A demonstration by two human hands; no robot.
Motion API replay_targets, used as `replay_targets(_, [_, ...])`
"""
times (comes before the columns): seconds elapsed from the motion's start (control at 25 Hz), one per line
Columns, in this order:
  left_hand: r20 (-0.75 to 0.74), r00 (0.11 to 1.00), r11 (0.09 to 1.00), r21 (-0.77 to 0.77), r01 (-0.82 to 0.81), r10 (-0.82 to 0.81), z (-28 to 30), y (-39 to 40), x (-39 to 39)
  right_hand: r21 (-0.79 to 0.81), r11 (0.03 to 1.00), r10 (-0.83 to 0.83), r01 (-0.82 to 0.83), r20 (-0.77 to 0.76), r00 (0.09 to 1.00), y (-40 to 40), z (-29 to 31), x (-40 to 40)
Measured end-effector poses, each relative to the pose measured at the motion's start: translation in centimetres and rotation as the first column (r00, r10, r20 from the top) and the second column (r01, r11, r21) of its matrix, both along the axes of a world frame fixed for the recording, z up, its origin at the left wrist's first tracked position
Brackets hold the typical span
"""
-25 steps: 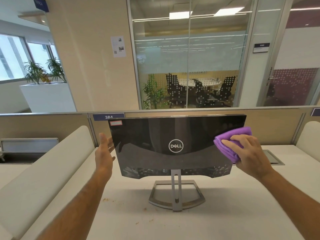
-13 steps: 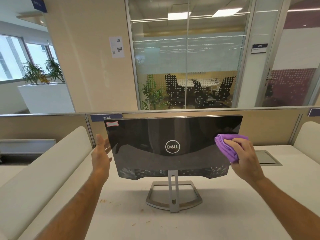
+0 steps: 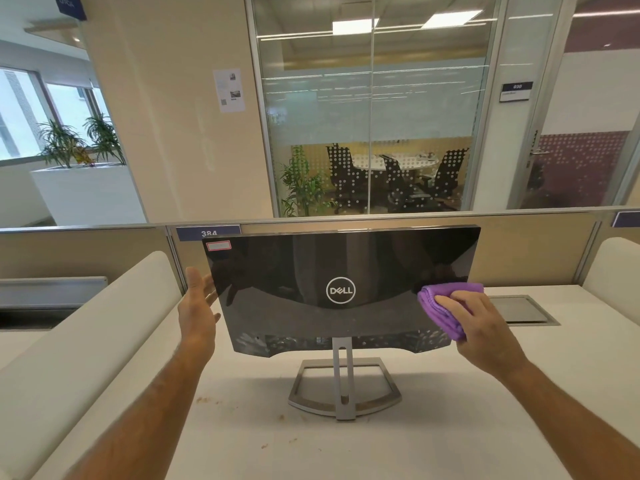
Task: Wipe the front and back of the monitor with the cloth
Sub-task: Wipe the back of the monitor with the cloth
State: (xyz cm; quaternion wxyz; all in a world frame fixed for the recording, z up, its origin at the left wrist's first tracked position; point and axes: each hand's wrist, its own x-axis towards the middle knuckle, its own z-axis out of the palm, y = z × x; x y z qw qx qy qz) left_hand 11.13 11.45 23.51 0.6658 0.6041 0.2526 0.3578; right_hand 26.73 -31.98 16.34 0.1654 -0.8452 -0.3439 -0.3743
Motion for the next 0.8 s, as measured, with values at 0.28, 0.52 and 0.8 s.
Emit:
replay_targets(0.28, [-0.01, 1.0, 1.0, 0.002, -0.008, 0.008, 0.0, -0.1, 0.2, -0.091, 0.996, -0.007, 0.006, -0.007, 1.0, -1.0, -0.7, 0.6])
replay_targets(0.52, [-0.018, 1.0, 1.0, 0.002, -0.01, 0.01, -0.1, 0.0, 0.2, -0.402, 0.915, -0.009, 0.049, 0.101, 0.995, -3.2, -0.2, 1.7])
replay_targets(0.8, [-0.018, 1.0, 1.0, 0.004, -0.012, 0.012, -0.1, 0.0, 0.2, -0.521, 0.852, 0.018, 0.047, 0.118, 0.993, -4.2, -0.2, 1.9])
